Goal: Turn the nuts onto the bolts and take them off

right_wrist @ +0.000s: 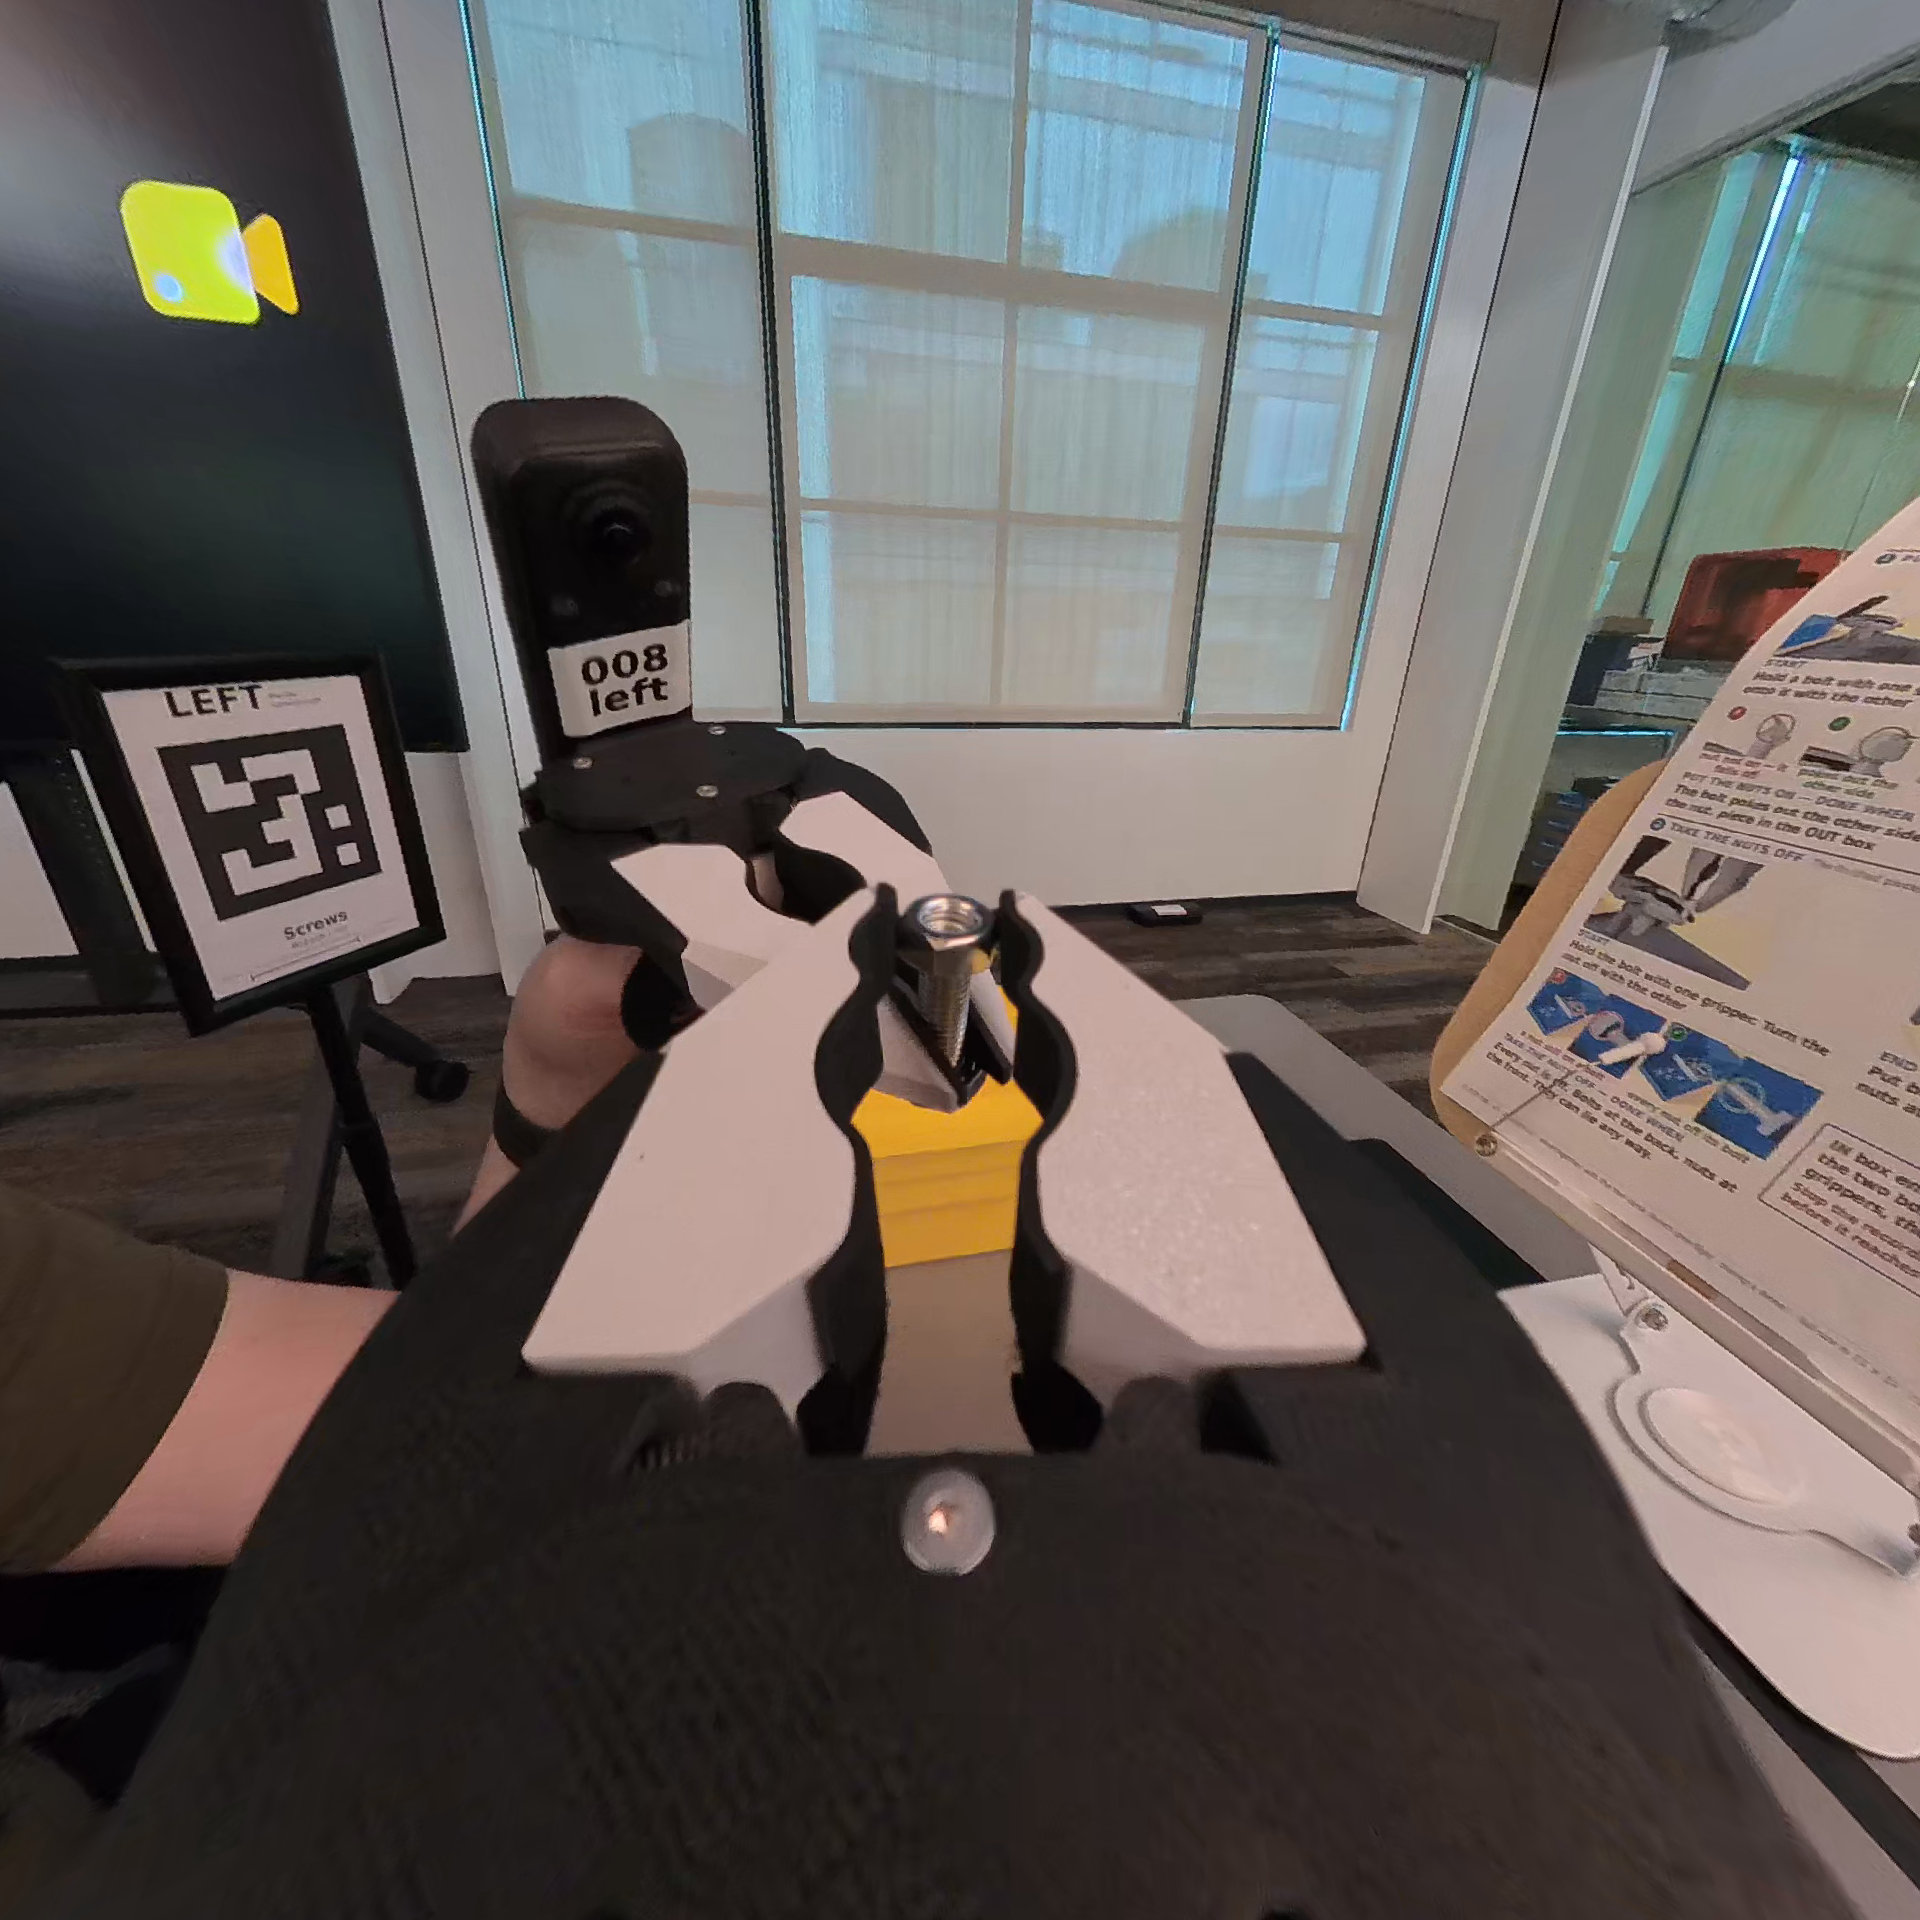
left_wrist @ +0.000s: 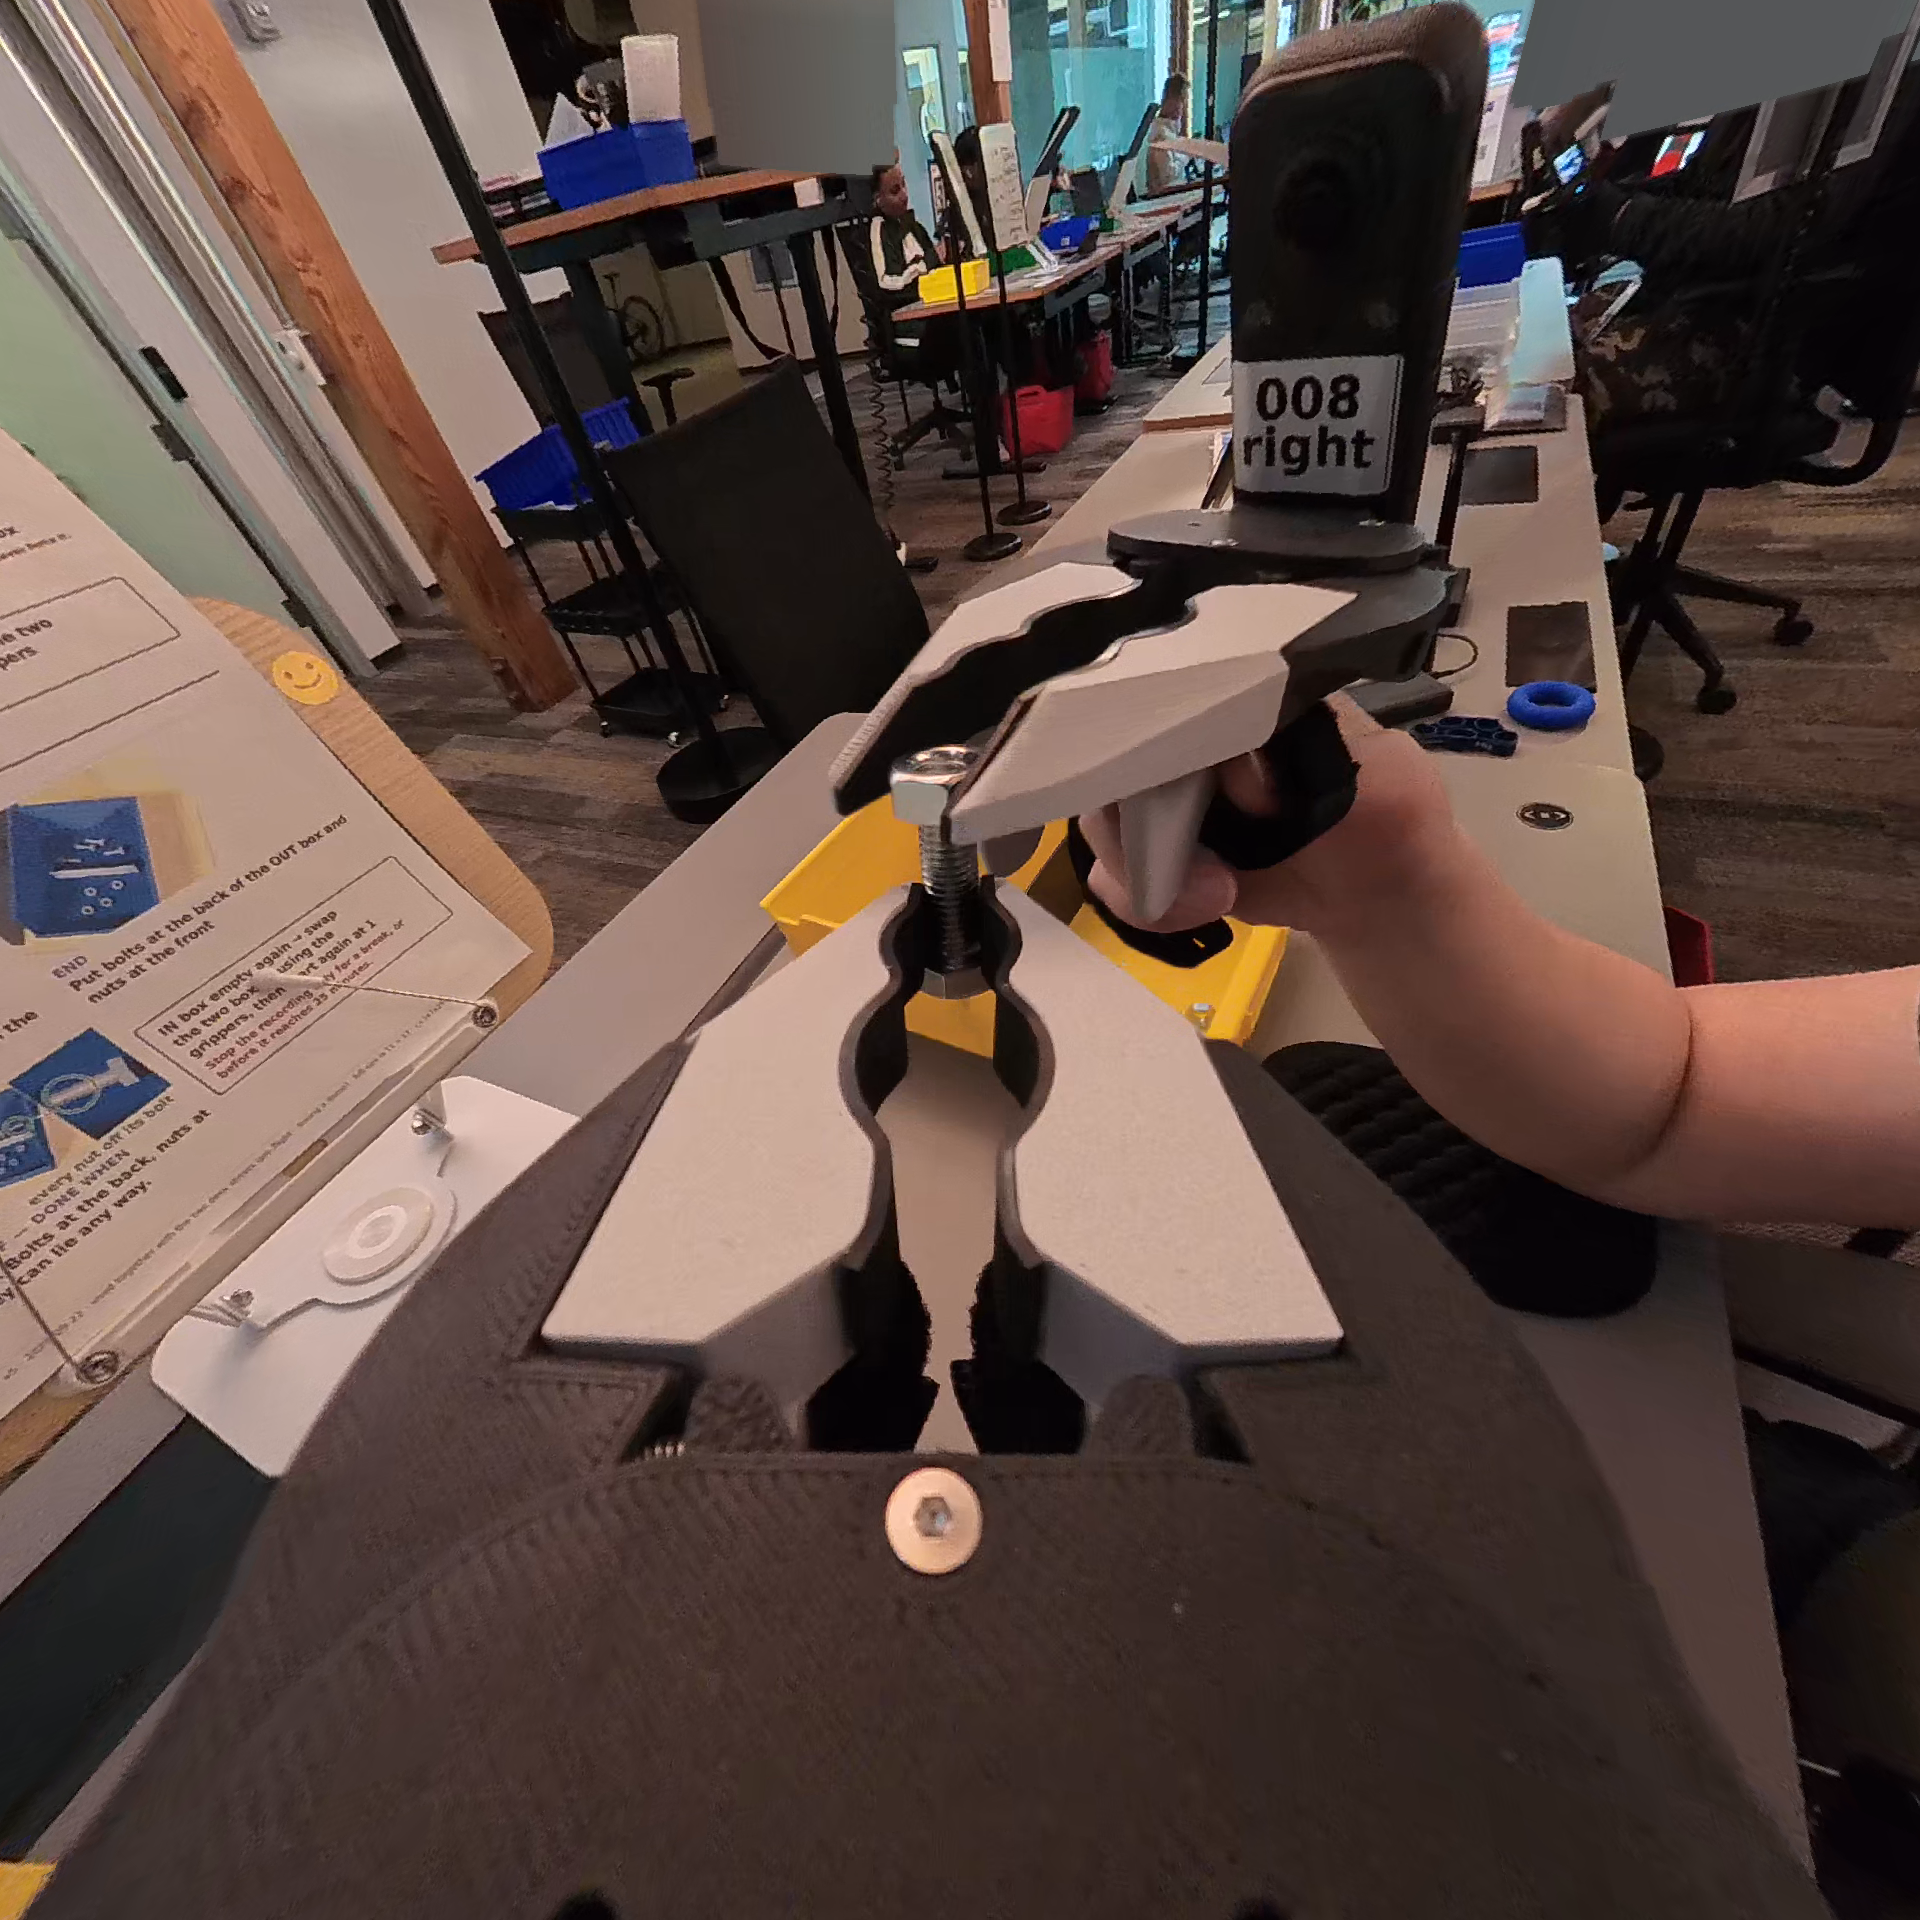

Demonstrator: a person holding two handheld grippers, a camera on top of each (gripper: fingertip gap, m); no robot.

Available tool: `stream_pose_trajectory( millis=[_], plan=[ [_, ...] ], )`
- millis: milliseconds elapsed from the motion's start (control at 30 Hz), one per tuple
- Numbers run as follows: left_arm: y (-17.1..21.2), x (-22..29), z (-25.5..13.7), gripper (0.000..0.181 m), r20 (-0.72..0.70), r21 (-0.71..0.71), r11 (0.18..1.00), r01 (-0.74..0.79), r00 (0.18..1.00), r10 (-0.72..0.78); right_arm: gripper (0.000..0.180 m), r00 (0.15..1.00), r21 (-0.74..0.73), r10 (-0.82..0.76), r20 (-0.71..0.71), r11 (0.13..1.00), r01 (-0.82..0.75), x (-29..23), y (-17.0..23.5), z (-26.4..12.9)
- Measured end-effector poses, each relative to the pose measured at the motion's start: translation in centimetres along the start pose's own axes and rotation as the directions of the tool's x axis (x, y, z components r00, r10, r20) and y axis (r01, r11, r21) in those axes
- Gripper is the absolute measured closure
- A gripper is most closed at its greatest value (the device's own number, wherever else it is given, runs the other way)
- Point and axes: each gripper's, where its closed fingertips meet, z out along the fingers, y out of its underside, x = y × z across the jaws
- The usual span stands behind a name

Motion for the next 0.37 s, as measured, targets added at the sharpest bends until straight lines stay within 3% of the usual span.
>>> stream_pose_trajectory(
  millis=[33, 267, 367],
  plan=[
    [0.0, -0.1, 0.0, 0.173, 0.007, 0.001, 1.0, -0.004, 1.0, 0.004, 0.161, 1.0, -0.012, -0.005, -0.003, 1.0, 0.005, 0.0, 0.2, 0.1],
    [-0.5, 0.7, -0.2, 0.173, -0.034, 0.029, 1.0, 0.003, 0.999, -0.002, 0.162, 0.998, -0.004, 0.012, 0.064, 1.0, -0.011, -0.4, -0.4, 0.0],
    [-0.8, 2.1, -0.7, 0.173, -0.143, 0.05, 0.998, 0.023, 0.99, -0.015, 0.162, 0.976, 0.005, 0.047, 0.214, 0.999, -0.05, -1.9, -0.9, -0.4]
  ],
)
